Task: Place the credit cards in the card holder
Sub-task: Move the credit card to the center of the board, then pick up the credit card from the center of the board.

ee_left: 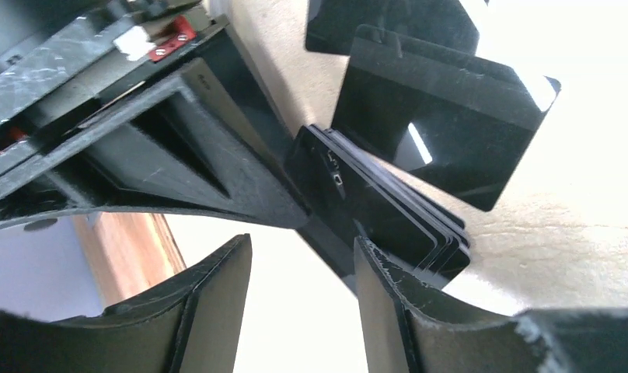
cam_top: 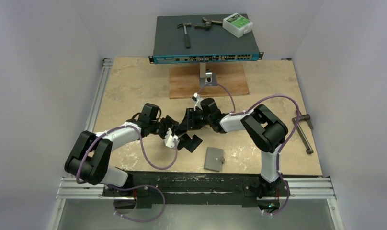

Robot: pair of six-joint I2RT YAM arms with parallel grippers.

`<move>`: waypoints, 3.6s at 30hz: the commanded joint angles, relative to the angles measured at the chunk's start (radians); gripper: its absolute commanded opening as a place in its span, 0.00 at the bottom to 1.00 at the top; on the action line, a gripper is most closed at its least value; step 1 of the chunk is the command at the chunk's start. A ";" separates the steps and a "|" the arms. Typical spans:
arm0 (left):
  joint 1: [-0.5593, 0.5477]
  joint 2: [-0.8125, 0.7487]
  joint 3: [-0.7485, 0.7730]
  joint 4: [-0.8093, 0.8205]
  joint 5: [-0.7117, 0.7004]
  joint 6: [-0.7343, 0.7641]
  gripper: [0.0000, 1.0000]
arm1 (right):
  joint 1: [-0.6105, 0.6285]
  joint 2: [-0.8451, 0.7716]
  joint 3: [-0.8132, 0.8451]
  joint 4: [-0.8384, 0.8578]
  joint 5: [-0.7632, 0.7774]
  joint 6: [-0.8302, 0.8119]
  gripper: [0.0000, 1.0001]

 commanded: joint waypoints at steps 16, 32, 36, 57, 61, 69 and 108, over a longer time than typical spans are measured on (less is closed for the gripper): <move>0.050 -0.193 0.097 -0.330 -0.202 -0.444 0.54 | 0.134 0.030 0.156 -0.513 0.590 -0.093 0.52; 0.048 -0.211 0.075 -0.263 -0.172 -0.420 0.55 | 0.223 0.027 0.121 -0.608 0.776 -0.075 0.50; 0.047 -0.213 0.058 -0.268 -0.158 -0.384 0.55 | 0.223 -0.011 0.083 -0.583 0.765 -0.053 0.50; -0.060 -0.094 0.008 -0.090 -0.084 -0.238 0.54 | 0.066 -0.160 -0.146 -0.209 0.345 0.064 0.57; -0.061 -0.081 -0.001 -0.097 -0.079 -0.202 0.54 | 0.038 -0.160 -0.173 -0.138 0.264 0.062 0.56; -0.061 -0.056 -0.010 -0.083 -0.076 -0.162 0.54 | 0.030 -0.136 -0.176 -0.073 0.168 0.059 0.55; -0.143 0.062 0.086 0.003 -0.104 -0.208 0.54 | 0.015 -0.137 -0.247 0.045 0.099 0.081 0.49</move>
